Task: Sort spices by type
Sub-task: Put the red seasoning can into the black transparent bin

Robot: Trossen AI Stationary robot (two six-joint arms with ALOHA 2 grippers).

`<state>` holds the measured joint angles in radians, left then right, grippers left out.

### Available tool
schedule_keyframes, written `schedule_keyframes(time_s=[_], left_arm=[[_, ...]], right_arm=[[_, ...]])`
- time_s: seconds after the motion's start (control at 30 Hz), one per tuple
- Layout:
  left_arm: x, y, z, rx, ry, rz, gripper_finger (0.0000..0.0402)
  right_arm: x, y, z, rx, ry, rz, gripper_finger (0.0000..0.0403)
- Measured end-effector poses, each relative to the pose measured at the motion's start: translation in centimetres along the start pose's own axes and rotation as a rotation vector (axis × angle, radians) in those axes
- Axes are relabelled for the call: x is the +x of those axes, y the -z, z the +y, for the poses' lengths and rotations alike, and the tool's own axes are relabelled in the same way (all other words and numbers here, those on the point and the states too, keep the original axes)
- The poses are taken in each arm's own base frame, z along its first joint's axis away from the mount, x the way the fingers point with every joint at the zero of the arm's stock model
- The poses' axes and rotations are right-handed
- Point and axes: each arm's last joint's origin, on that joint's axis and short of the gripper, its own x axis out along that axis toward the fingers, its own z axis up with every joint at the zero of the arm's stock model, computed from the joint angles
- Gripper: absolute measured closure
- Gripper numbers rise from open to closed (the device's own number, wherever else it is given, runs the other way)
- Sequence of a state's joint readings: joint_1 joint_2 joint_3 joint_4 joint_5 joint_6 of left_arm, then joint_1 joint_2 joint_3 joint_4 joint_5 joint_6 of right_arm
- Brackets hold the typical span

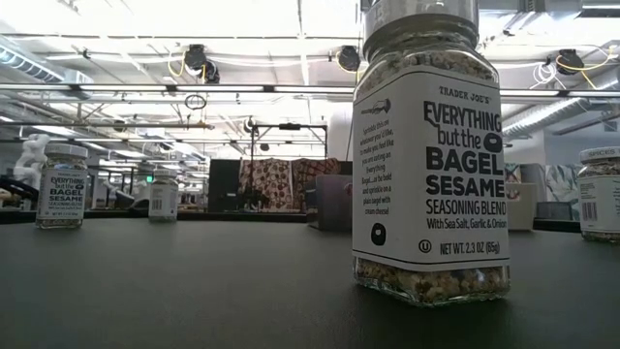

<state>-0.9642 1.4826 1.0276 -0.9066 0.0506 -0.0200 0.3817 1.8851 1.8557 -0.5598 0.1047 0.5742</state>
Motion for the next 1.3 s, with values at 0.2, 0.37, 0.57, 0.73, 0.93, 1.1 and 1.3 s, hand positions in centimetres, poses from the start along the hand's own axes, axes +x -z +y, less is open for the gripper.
schedule_keyframes(time_s=[0.2, 0.37, 0.57, 0.73, 0.93, 1.1, 1.3], left_arm=[[-1.1, -0.3, 0.0, 0.000, -0.023, 0.018, 0.0063], [-1.8, -0.2, 0.0, 0.003, -0.013, 0.061, 0.0063], [-1.8, -0.4, -0.2, 0.023, 0.016, 0.035, 0.0063], [-1.3, -0.7, -0.2, 0.054, 0.036, 0.004, 0.0063], [0.3, -0.9, -0.2, 0.051, 0.054, 0.050, 0.0063], [1.0, -1.4, -0.2, 0.052, 0.062, 0.038, 0.0063], [1.3, -1.5, -0.1, 0.052, 0.052, 0.039, 0.0069]], right_arm=[[0.0, 0.0, -0.2, -0.017, 0.009, 0.011, 0.0057], [0.0, 0.0, -0.5, -0.015, 0.020, 0.019, 0.0057], [0.0, 0.0, -0.5, -0.014, 0.021, 0.020, 0.0057], [0.0, 0.0, -0.5, -0.010, 0.021, 0.021, 0.0057], [0.0, 0.0, -0.5, -0.008, 0.021, 0.021, 0.0057], [0.0, 0.0, -0.5, -0.008, 0.021, 0.021, 0.0057], [0.0, 0.0, -0.5, -0.008, 0.021, 0.020, 0.0057]])
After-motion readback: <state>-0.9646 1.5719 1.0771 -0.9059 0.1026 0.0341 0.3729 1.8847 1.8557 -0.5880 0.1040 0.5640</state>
